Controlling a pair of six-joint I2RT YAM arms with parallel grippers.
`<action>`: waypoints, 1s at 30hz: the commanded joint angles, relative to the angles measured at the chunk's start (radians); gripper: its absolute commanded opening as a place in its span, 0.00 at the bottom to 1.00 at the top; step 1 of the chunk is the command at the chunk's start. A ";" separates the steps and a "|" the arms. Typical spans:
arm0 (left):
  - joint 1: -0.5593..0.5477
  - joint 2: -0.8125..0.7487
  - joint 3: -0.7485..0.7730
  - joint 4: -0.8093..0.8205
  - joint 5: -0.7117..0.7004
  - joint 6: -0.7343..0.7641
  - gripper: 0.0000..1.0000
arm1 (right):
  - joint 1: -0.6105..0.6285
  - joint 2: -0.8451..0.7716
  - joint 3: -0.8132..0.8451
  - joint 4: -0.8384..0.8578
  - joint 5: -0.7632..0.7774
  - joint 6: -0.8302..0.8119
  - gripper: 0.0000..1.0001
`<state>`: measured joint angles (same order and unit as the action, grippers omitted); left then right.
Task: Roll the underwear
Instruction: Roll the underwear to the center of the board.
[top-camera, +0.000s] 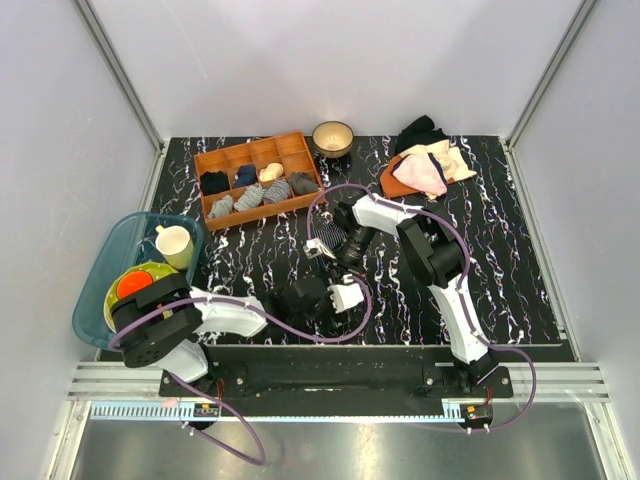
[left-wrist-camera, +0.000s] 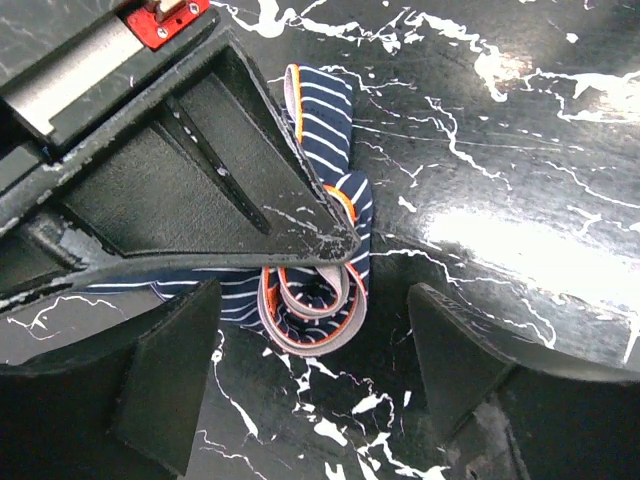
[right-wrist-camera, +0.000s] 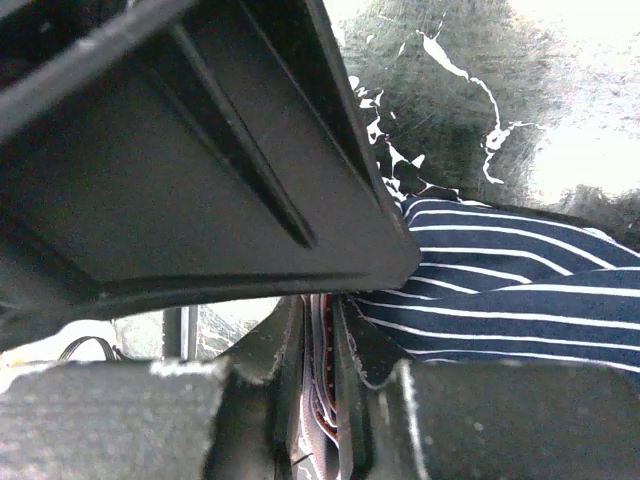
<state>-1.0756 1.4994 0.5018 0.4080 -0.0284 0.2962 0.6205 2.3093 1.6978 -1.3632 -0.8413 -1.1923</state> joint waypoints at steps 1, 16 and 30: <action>-0.006 0.036 0.053 0.048 -0.027 0.038 0.75 | -0.011 -0.010 0.002 -0.140 -0.018 -0.032 0.19; 0.084 0.084 0.086 -0.146 0.346 -0.130 0.00 | -0.126 -0.215 -0.079 -0.037 -0.059 0.016 0.57; 0.451 0.404 0.256 -0.245 0.947 -0.541 0.00 | -0.191 -0.794 -0.572 0.349 -0.053 -0.160 0.55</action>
<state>-0.7193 1.7462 0.7166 0.2810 0.7094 -0.0788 0.3473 1.7081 1.3361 -1.1591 -0.8627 -1.1995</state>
